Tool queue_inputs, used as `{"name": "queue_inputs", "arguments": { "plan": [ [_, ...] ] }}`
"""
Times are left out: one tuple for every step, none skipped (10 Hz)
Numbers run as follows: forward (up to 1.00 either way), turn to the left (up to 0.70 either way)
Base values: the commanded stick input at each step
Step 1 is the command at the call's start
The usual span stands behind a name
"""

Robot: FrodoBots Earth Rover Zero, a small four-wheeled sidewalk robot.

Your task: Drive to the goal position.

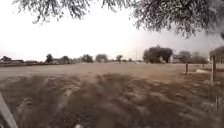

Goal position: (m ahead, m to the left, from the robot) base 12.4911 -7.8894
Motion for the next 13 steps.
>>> {"name": "queue_inputs", "arguments": {
  "plan": [
    [0.0,-0.5],
    [0.0,-0.5],
    [0.0,-0.5],
    [0.0,-0.5],
    [0.0,-0.5],
    [0.0,-0.5],
    [0.0,-0.49],
    [0.0,-0.47],
    [0.0,-0.44],
    [0.21,0.0],
    [0.41,0.0],
    [0.5,0.0],
    [0.5,0.0]
  ]
}}
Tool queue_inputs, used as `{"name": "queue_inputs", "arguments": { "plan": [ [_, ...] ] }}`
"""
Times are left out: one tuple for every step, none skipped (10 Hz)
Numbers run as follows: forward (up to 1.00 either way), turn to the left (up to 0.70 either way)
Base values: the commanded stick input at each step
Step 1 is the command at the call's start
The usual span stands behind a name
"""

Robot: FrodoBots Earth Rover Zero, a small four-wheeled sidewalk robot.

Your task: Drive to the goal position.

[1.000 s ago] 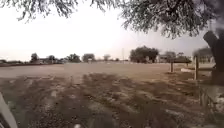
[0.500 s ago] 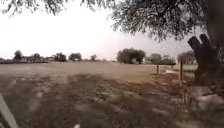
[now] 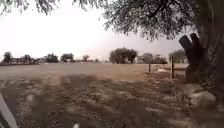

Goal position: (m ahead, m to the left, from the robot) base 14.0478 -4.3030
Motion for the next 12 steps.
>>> {"name": "queue_inputs", "arguments": {
  "plan": [
    [0.5,0.0],
    [0.5,0.0],
    [0.5,0.0],
    [0.5,0.0],
    [0.5,0.0],
    [0.5,0.0],
    [0.5,0.0],
    [0.5,0.0],
    [0.5,0.0],
    [0.5,0.0],
    [0.5,0.0],
    [0.5,0.0]
  ]
}}
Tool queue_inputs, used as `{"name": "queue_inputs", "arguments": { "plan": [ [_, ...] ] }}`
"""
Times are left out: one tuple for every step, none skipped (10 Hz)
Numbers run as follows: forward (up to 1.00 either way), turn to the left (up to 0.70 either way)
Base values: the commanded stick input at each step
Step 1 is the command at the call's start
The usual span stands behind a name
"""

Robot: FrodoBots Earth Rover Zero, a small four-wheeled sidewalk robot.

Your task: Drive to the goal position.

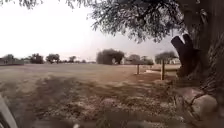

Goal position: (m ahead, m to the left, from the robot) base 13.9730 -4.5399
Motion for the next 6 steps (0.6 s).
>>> {"name": "queue_inputs", "arguments": {
  "plan": [
    [0.5,0.0],
    [0.5,0.0],
    [0.5,0.0],
    [0.5,0.0],
    [0.5,0.0],
    [0.5,0.0]
  ]
}}
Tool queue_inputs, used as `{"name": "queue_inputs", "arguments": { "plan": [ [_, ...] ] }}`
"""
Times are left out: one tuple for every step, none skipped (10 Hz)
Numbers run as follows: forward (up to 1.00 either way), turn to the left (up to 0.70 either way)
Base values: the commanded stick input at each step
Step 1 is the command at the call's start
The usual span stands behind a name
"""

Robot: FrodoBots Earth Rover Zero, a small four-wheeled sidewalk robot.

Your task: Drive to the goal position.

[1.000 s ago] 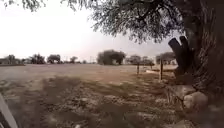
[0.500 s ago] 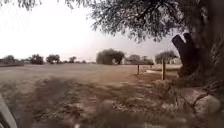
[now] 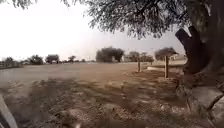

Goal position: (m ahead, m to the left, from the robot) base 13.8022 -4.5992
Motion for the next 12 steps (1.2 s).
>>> {"name": "queue_inputs", "arguments": {
  "plan": [
    [0.5,0.0],
    [0.5,0.0],
    [0.5,0.0],
    [0.5,0.0],
    [0.5,0.0],
    [0.5,0.0],
    [0.5,0.0],
    [0.5,0.0],
    [0.5,0.0],
    [0.5,0.0],
    [0.5,0.0],
    [0.5,0.0]
  ]
}}
